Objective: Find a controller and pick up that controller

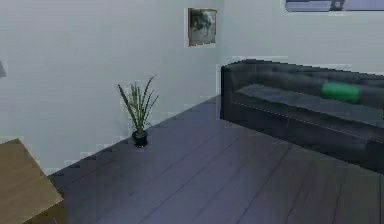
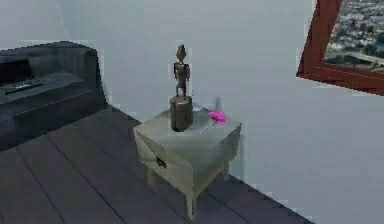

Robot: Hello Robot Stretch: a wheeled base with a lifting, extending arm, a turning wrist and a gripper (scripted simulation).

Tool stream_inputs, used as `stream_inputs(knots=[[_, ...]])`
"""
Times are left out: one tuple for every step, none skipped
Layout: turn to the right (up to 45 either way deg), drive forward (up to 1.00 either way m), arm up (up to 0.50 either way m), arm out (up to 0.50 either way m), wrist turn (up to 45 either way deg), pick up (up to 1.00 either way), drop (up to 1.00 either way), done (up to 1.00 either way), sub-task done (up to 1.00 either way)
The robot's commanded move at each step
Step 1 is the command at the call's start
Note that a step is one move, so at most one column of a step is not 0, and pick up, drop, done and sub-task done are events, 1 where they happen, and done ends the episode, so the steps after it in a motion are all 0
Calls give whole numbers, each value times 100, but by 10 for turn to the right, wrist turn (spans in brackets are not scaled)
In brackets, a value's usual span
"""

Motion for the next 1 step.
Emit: stream_inputs(knots=[[-60, 0, 0, 0, 0, 0, 0, 0, 0]])
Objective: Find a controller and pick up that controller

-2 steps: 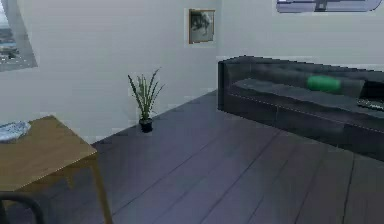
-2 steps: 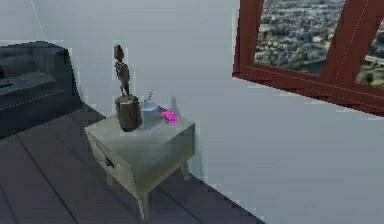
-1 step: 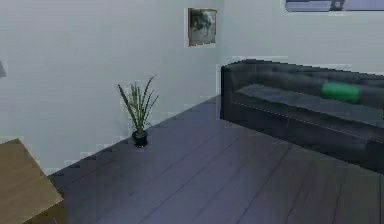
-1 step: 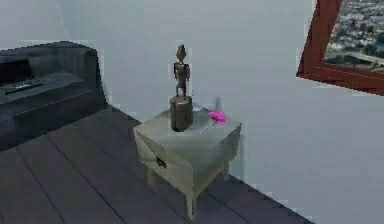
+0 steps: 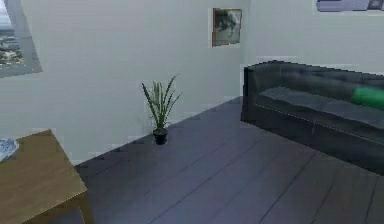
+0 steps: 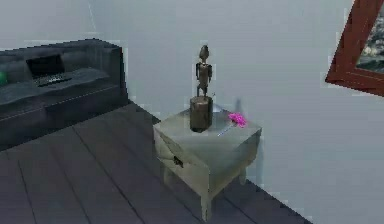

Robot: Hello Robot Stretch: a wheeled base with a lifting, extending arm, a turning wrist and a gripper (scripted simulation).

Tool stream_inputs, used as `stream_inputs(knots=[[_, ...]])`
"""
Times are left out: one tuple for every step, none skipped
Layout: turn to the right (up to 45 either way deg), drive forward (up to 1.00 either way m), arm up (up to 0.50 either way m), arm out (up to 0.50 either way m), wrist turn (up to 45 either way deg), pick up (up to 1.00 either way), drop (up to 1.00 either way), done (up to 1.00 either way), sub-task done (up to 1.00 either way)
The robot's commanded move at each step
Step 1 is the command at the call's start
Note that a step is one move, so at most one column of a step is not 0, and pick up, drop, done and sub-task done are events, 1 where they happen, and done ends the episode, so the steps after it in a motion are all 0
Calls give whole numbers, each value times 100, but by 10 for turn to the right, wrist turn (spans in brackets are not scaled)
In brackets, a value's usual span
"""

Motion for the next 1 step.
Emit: stream_inputs(knots=[[0, 95, 0, 0, 0, 0, 0, 0, 0]])
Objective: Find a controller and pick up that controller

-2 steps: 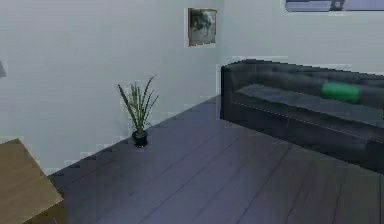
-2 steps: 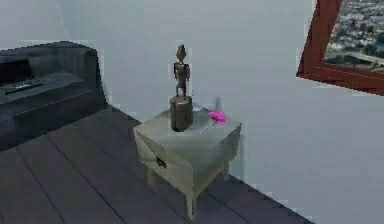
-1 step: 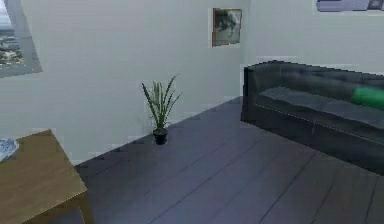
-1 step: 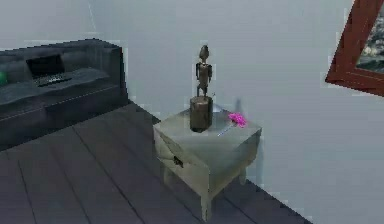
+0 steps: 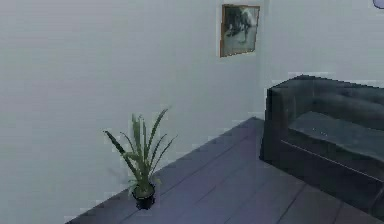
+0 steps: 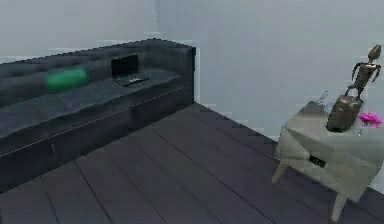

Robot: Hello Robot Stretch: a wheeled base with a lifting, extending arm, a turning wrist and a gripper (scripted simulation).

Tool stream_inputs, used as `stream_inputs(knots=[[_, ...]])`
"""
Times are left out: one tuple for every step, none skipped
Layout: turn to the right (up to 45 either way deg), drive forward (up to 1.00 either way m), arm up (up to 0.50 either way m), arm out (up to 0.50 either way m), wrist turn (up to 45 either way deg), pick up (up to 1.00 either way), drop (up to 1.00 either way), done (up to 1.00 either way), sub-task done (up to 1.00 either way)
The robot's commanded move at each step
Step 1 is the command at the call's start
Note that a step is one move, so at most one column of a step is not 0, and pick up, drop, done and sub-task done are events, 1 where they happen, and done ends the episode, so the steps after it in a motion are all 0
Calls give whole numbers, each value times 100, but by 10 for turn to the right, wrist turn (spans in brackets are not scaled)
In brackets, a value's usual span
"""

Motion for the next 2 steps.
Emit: stream_inputs(knots=[[-330, 0, 0, 0, 0, 0, 0, 0, 0], [0, 80, 0, 0, 0, 0, 0, 0, 0]])
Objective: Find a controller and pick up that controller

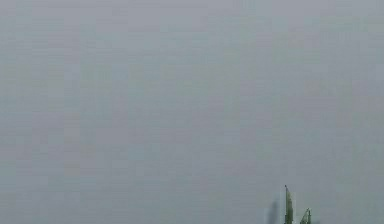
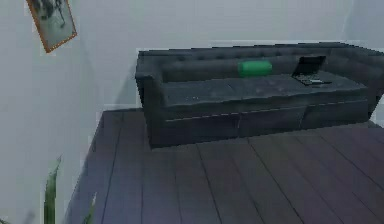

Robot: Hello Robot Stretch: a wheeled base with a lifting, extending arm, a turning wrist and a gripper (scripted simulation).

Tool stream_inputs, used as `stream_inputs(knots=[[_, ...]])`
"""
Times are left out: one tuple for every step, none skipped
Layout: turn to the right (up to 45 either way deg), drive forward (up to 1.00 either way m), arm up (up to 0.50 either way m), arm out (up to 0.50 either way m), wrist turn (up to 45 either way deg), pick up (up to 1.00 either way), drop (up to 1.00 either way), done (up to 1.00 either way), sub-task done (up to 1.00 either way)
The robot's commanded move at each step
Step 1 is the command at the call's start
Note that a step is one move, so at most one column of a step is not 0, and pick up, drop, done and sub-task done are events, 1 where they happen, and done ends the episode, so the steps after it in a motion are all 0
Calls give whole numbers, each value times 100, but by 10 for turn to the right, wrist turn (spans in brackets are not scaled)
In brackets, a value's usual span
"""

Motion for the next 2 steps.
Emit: stream_inputs(knots=[[-450, 0, 0, 0, 0, 0, 0, 0, 0], [-450, 0, 0, 0, 0, 0, 0, 0, 0]])
